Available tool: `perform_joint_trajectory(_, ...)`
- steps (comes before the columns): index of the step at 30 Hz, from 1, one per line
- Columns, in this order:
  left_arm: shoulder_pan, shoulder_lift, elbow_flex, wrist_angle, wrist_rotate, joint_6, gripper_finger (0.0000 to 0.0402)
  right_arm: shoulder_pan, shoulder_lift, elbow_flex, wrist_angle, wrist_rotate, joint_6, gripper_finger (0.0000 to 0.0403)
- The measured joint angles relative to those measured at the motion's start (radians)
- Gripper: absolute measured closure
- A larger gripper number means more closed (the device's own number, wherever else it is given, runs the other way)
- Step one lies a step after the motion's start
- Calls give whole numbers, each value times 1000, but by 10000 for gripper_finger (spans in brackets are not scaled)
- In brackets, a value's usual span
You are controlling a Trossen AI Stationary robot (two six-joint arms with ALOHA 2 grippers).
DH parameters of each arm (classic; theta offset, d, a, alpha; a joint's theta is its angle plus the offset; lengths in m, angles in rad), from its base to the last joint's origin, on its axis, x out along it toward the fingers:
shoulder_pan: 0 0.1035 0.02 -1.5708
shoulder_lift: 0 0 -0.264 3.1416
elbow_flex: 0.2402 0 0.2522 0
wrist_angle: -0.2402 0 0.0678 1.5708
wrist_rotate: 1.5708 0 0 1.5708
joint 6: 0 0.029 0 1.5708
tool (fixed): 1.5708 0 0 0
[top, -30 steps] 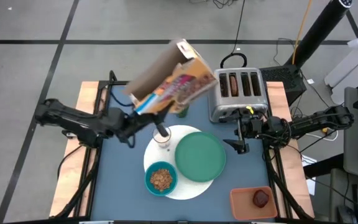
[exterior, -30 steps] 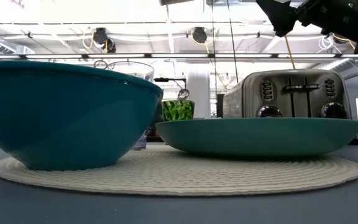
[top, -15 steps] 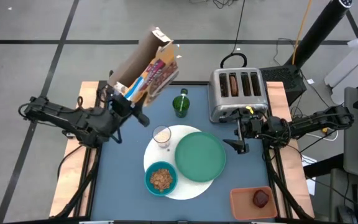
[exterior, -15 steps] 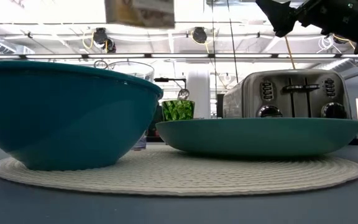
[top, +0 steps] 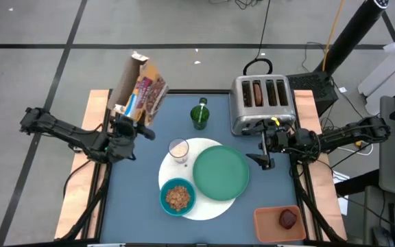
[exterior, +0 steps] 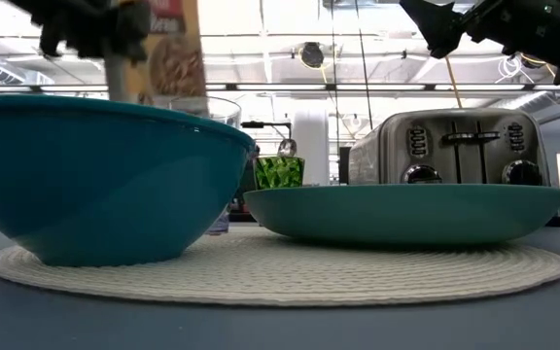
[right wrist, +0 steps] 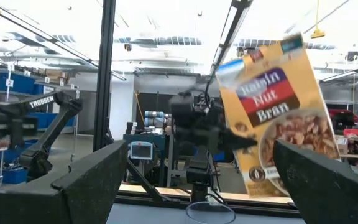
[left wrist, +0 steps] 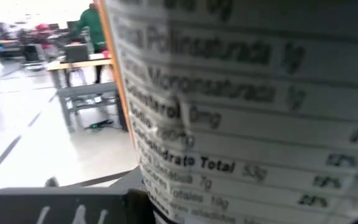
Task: Arrange a breakfast setting
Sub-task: Pour the cereal from the cereal box into the blue bowl
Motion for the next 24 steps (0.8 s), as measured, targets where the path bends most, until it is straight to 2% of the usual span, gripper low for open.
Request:
perform_joint_trajectory(5,51,-9,-118,2,-6,-85,279,0,0,0,-33,0,0,9)
perform_joint_trajectory(10,117,-7,-184,1,-6,-171,279,0,0,0,-49,0,0,9)
perform_joint_trajectory(18,220,-7,-236,-1,61,-272,279,0,0,0,-48,0,0,9)
perform_joint_trajectory(24,302,-6,-237,-2,102,-278,279,0,0,0,-47,0,0,9)
